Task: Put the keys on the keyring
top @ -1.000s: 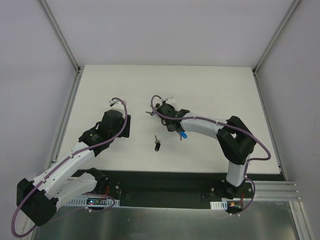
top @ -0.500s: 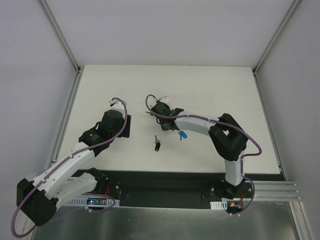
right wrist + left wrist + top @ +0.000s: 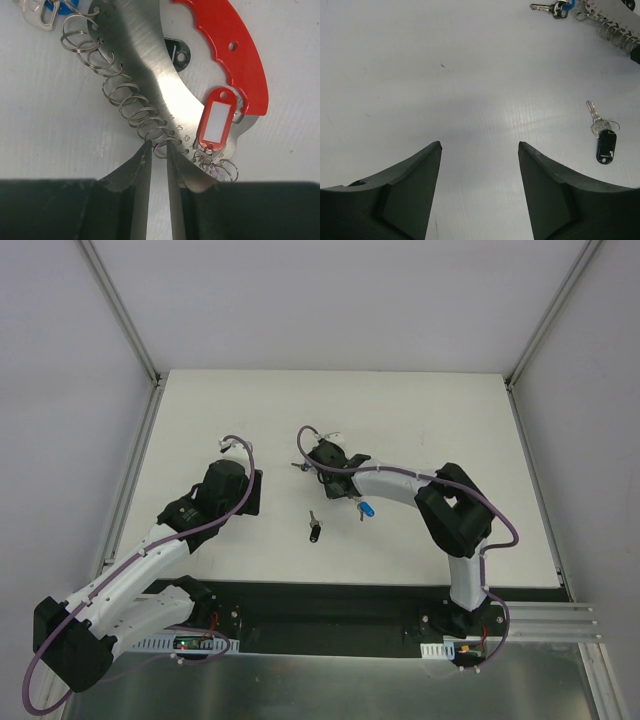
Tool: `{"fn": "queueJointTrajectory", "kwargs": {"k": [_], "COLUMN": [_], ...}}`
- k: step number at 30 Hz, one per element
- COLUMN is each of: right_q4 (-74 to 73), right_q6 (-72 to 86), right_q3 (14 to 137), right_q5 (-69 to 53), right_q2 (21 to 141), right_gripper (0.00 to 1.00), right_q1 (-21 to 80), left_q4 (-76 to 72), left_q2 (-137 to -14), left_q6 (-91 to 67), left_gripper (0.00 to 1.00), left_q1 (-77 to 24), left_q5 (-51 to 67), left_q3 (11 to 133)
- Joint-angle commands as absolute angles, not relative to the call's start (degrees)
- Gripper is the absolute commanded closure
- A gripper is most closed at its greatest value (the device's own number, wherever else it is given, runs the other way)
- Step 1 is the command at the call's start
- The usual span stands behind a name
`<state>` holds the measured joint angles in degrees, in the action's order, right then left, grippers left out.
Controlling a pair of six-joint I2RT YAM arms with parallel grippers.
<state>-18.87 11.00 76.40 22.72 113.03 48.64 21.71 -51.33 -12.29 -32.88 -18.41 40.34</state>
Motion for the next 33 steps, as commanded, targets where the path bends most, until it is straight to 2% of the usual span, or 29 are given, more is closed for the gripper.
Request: {"fn": "queueJointTrajectory", "kwargs": {"k": [1,6,14,23,29,33], "right_q4": [-16.2,-16.0,-15.6,-19.0,-25.3,-29.4], "right_q6": [11.7,12.0,9.4,-6.5,-14.8,-19.7], "right_q3": [75.6,74.7,73.8,76.2,79.1,82.6], "right_q5": [20.1,19.2,18.2,10.5,0.4,-11.9], "right_q2": [112.9,113.0,111.3,101.9,94.0,90.1], "right_gripper": [0.79,0.82,0.99,0.99,0.99,0.99], "right_q1": [47.9,47.6,47.3,46.8,43.3,38.8], "left_q4": [20.9,20.8,20.8,20.0,15.6,10.3], "left_q2": [-50.9,-51.0,-51.1,-47.8,-45.8,-46.1], "left_q6": [-11.1,-11.1,-10.7,-8.7,-6.5,-4.0], "left_gripper": [0.37,0.37,0.37,0.38,0.39,0.36], "left_q1": [-32.4,-32.4,-32.4,-32.4,-32.4,-32.2], "left_q5": [-18.0,-17.8,-17.4,-12.3,-2.9,1.5], "left_q3": [41.3,41.3,41.4,41.6,42.0,42.9]}}
